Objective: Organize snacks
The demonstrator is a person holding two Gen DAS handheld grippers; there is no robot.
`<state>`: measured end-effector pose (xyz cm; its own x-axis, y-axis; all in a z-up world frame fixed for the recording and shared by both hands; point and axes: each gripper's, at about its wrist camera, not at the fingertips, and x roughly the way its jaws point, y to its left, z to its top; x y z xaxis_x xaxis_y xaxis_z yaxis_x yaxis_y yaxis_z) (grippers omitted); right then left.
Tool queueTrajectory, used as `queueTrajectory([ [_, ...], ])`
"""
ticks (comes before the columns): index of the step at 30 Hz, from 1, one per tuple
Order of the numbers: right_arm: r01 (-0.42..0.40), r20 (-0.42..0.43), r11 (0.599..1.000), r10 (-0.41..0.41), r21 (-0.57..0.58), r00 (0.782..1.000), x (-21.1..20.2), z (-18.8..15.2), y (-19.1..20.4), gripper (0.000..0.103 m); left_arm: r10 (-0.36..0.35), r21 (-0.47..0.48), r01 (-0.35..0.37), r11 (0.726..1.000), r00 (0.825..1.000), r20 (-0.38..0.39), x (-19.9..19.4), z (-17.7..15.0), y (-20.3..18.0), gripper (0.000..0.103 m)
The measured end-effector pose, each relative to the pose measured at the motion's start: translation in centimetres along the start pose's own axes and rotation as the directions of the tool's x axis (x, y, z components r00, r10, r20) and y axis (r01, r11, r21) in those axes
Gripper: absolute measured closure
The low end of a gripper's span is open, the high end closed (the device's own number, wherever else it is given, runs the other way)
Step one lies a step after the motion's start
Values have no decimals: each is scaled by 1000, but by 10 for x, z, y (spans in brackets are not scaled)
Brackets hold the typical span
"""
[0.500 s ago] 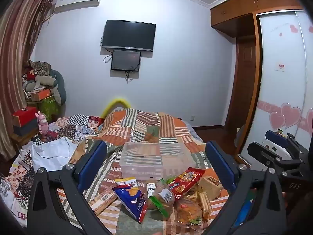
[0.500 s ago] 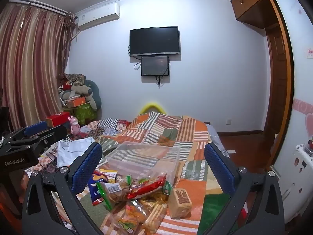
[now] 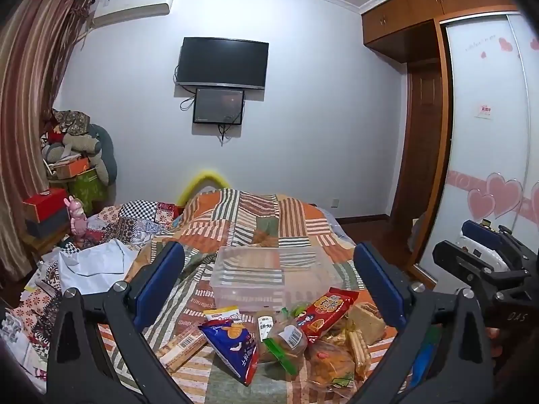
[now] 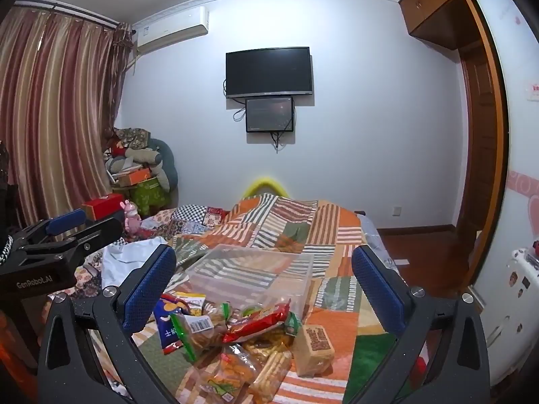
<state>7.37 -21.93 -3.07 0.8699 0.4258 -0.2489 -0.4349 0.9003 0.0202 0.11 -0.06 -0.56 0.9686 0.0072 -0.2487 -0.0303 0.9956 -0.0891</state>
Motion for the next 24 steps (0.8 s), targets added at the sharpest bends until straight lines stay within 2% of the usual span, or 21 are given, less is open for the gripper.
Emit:
queueTrajectory([
  [24,2,13,1000,-2,20,1000,-6,1,-2,0,-6,-4,6,1000,1000,-12,1,1,0,1],
])
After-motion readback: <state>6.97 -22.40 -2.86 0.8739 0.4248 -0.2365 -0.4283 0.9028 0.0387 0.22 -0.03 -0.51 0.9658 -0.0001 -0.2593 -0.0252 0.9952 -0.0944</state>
